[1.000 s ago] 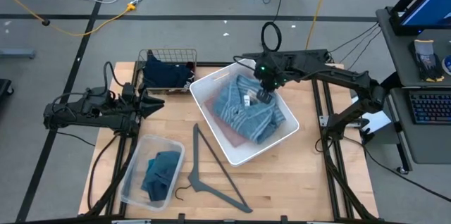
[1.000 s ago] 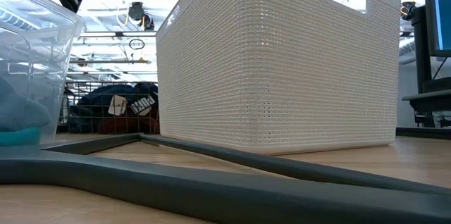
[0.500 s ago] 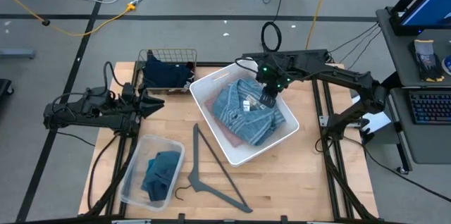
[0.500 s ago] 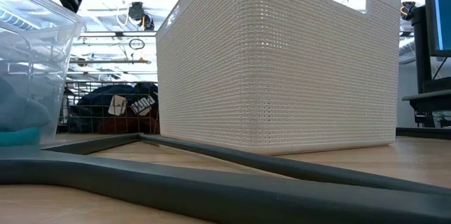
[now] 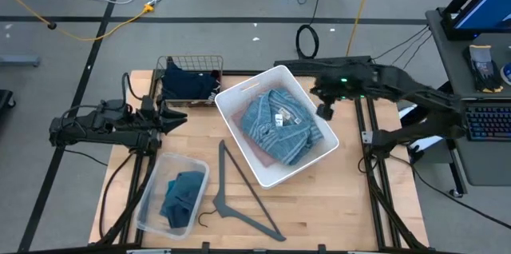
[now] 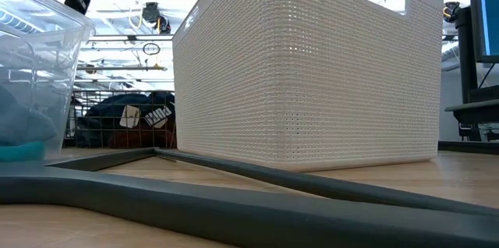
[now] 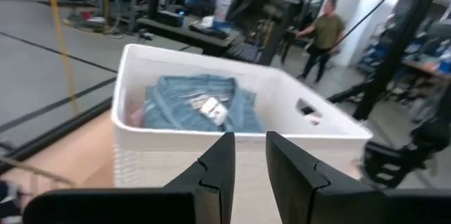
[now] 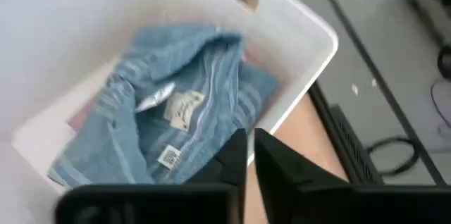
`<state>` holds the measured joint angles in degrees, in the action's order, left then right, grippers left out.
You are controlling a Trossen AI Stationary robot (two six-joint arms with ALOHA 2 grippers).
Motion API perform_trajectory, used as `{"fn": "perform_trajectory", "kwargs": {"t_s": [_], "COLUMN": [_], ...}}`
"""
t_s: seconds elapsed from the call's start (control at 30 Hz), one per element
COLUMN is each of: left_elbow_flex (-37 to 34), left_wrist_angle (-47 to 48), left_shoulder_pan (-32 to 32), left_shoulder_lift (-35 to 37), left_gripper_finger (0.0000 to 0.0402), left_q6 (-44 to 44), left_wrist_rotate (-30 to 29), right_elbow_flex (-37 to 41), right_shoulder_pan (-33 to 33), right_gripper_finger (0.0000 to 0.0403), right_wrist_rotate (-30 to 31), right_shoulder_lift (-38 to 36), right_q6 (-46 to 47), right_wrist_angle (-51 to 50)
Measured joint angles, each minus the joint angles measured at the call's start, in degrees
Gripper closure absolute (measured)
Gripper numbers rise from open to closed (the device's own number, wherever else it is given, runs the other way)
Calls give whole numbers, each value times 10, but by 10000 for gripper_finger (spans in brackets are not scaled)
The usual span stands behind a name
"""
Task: Pick & Place Cloths
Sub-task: Return to Home Position
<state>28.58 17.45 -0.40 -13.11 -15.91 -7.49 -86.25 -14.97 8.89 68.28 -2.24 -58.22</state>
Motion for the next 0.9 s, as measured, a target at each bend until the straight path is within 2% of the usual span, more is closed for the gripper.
{"fn": "perform_trajectory", "kwargs": {"t_s": [0.23, 0.57, 0.73, 0.9], "left_elbow_flex": [0, 0, 0, 0], "left_wrist_angle": [28, 72, 73, 84], "left_shoulder_pan": [0, 0, 0, 0], "left_shoulder_lift": [0, 0, 0, 0], "left_gripper_finger": [321, 321, 321, 321], "left_q6": [35, 53, 52, 53], "left_wrist_rotate": [-16, -42, -42, -42], "right_elbow_flex": [79, 267, 320, 327], "right_shoulder_pan": [35, 104, 122, 128], "right_gripper_finger": [395, 401, 401, 401], "right_wrist_rotate": [1, 46, 46, 45], "right_shoulder_lift": [-119, -260, -312, -380], "right_q6": [54, 80, 76, 67], "right_wrist_angle": [91, 226, 236, 218]}}
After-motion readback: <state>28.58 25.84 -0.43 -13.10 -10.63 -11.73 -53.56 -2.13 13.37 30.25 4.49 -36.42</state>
